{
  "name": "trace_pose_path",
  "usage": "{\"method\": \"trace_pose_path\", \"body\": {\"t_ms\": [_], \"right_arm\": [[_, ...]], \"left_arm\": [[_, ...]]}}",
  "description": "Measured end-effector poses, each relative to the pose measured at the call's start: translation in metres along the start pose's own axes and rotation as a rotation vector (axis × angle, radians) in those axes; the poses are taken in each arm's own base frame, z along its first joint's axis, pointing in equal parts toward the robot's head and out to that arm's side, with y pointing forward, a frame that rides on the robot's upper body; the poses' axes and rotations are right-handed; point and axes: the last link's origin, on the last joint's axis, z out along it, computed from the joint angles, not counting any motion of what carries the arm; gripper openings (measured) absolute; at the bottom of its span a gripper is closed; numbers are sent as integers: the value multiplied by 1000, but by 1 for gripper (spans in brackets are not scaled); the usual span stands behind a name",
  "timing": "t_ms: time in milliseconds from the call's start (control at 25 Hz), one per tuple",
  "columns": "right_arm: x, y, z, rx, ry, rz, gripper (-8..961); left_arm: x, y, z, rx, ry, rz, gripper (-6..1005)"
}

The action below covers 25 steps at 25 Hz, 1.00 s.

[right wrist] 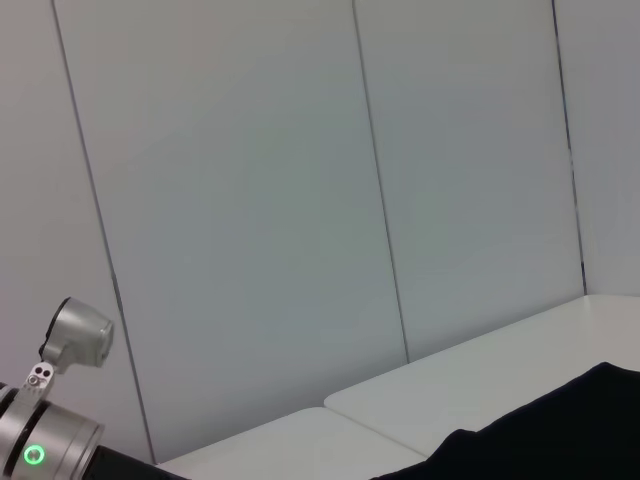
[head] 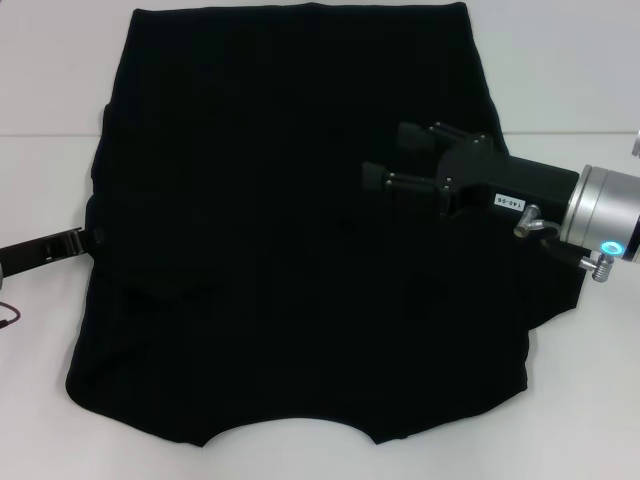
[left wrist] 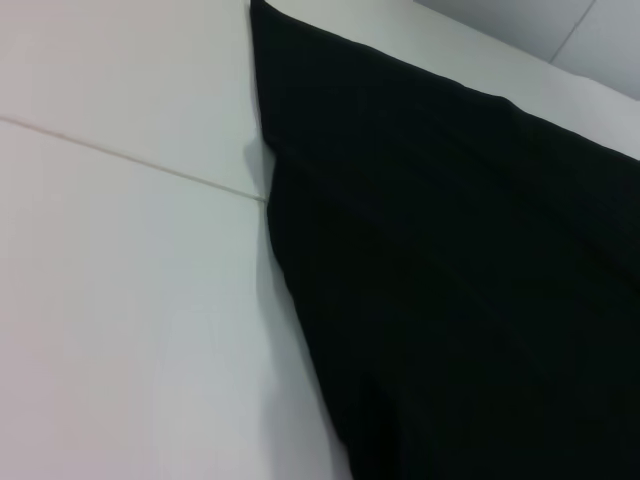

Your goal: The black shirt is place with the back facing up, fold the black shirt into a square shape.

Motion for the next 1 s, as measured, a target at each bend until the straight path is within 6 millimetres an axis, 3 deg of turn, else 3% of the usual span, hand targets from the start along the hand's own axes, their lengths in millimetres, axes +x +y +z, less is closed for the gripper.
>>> {"method": "trace_pose_path", "body": {"t_ms": [280, 480, 920, 1000], "right_arm": [[0, 0, 0, 0, 0, -2, 916], [1, 1, 0, -1, 0, -1, 915], [0, -1, -1, 7, -6, 0, 915], [-1, -3, -3, 17, -12, 2, 915]], "left_arm": [[10, 13, 4, -56, -2, 6, 105], [18, 32, 16, -101, -6, 18, 28], [19, 76, 39, -220, -16, -50, 34], [18, 82, 40, -241, -5, -77, 153]]}}
